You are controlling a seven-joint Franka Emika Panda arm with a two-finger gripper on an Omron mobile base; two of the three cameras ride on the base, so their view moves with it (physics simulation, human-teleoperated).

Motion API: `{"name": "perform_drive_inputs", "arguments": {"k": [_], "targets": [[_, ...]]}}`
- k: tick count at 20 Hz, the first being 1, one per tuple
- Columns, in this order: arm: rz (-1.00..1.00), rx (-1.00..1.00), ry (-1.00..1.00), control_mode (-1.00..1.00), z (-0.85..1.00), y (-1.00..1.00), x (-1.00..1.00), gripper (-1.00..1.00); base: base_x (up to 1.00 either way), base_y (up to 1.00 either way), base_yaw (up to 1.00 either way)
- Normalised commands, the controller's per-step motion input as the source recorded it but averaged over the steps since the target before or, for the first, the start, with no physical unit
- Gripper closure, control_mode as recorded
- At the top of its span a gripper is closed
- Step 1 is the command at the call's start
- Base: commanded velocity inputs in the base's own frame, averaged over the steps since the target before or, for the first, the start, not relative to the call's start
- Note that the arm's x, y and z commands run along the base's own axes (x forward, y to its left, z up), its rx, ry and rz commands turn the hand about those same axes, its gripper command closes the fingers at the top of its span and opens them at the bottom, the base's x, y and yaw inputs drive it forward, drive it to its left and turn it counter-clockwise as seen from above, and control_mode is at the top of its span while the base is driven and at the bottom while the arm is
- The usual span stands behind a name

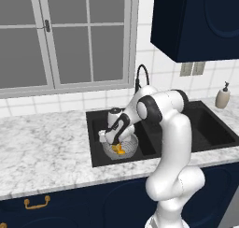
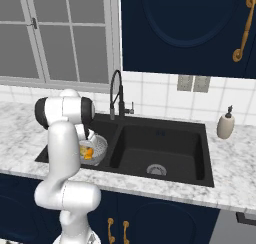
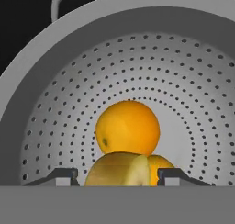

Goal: Put the colander in the sink, put the kiwi, tangerine, orange in the colander, and turn on the sink faucet and pour water over the colander.

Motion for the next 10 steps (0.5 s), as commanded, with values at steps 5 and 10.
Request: {"name": "perform_drive_inputs", "arguments": {"k": [5,10], "targets": [[0.0,0.0,0.0,-1.0,0.0,0.0,0.0,-1.0,0.0,0.0,0.0],[0.03,0.0,0.0,-1.0,0.45,-0.01,-0.04,-1.0,0.0,0.0,0.0]]}}
